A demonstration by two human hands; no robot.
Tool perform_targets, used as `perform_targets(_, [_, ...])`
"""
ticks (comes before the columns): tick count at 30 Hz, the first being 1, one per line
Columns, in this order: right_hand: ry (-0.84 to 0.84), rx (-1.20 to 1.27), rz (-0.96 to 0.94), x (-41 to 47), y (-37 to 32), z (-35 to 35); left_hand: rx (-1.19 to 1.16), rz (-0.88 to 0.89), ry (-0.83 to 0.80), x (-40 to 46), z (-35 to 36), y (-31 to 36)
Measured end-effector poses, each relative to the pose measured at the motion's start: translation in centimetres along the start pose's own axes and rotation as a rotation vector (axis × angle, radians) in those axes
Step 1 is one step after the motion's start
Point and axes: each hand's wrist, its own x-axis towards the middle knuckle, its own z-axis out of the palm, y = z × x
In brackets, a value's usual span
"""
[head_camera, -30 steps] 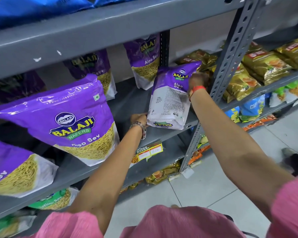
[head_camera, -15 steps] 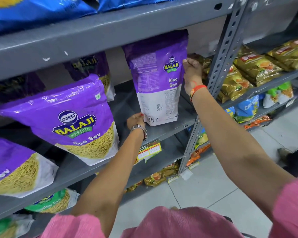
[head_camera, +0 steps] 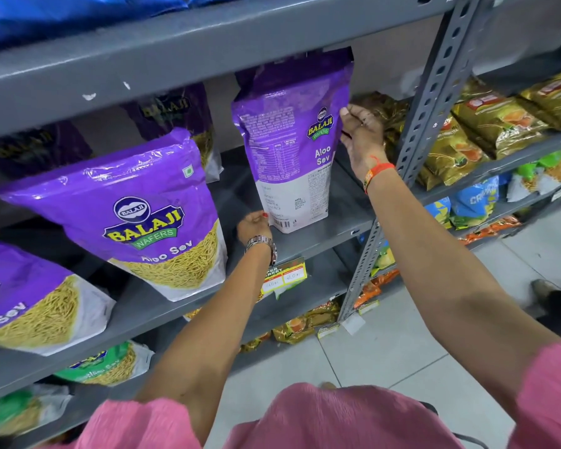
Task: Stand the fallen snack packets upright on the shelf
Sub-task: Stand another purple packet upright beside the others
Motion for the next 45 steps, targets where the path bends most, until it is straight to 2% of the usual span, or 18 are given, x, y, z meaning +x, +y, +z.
perform_targets(10, [-0.017,-0.077,0.062,-0.5,-0.1,-0.1,0.063,0.07,0.027,-0.9,-0.4,0.4])
perform_targets(12, [-0.008,-0.081,0.079,-0.4,-0.2,-0.1,0.042,0.129,0.064,-1.8,-0.7,0.8])
perform_targets(15, [0.012,-0.085,0.099,-0.5,-0.3,-0.5,-0.046,0.31,0.113,-3.5,-0.8,1.5])
perform_targets(19, [0.049,-0.075,0.132,-1.2,-0.1,-0.9,0.013,0.585,-0.064,-5.4,-0.1,2.2])
perform_targets(22, [0.072,-0.064,0.142,-2.1,0.0,-1.1,0.082,0.674,-0.228,-6.0,0.8,2.8])
perform_targets(26, [0.014,-0.137,0.14,-3.2,0.1,-1.9,0.256,0.798,-0.245,-6.0,0.9,3.0])
perform_targets(32, [-0.207,-0.321,0.143,-4.7,1.0,-1.2,0.429,0.766,-0.263,-6.2,1.3,4.3])
perform_targets(37, [-0.364,-0.452,0.1,-5.3,0.6,-0.3,0.396,0.767,-0.234,-6.1,1.0,4.4])
perform_targets(39, [-0.354,-0.476,0.068,-5.0,0.4,-0.3,0.399,0.803,-0.224,-6.2,0.6,4.4])
perform_targets(41, [-0.27,-0.441,0.048,-4.4,0.3,-0.4,0.368,0.821,-0.2,-6.3,0.2,4.4])
perform_targets(45, [-0.171,-0.405,0.054,-2.9,0.4,-0.3,0.127,0.73,-0.055,-6.1,-0.8,4.3])
